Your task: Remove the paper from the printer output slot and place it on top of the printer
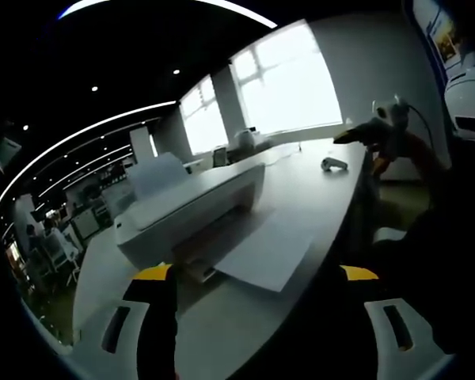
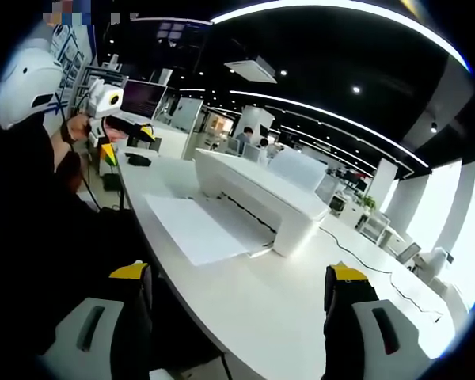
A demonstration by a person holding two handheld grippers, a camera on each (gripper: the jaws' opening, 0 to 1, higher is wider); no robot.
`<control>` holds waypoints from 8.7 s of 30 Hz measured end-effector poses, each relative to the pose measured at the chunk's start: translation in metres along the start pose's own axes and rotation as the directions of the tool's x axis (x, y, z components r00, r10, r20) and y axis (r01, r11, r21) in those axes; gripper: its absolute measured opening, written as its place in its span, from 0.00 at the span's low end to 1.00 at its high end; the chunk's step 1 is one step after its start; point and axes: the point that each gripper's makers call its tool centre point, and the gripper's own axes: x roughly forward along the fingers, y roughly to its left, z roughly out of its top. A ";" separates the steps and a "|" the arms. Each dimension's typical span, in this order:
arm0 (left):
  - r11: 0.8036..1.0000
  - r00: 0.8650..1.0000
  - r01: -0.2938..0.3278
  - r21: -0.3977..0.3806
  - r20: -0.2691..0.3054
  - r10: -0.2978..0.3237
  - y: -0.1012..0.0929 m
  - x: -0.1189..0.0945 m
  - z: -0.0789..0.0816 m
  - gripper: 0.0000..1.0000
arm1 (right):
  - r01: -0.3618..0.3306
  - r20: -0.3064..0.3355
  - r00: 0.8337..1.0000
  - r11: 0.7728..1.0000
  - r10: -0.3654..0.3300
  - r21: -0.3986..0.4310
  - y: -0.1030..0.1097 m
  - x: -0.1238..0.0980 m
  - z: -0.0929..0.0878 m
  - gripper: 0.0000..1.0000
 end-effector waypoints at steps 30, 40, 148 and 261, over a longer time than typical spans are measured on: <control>1.000 1.000 0.011 0.002 -0.007 -0.011 -0.005 0.005 -0.001 0.85 | 0.000 -0.003 1.000 1.000 0.000 0.001 0.000 0.000 -0.002 0.85; 1.000 1.000 0.026 0.000 -0.005 -0.026 -0.009 0.007 -0.001 0.85 | -0.002 -0.005 1.000 1.000 0.002 -0.002 0.001 0.000 -0.002 0.85; 0.997 0.997 0.078 -0.029 -0.013 -0.079 -0.023 0.025 -0.010 0.83 | 0.007 -0.004 1.000 1.000 -0.007 0.002 -0.002 -0.004 -0.004 0.85; 0.993 0.994 0.102 -0.053 -0.025 -0.104 -0.028 0.035 -0.020 0.83 | 0.012 -0.012 1.000 1.000 -0.012 -0.004 -0.001 -0.004 -0.006 0.84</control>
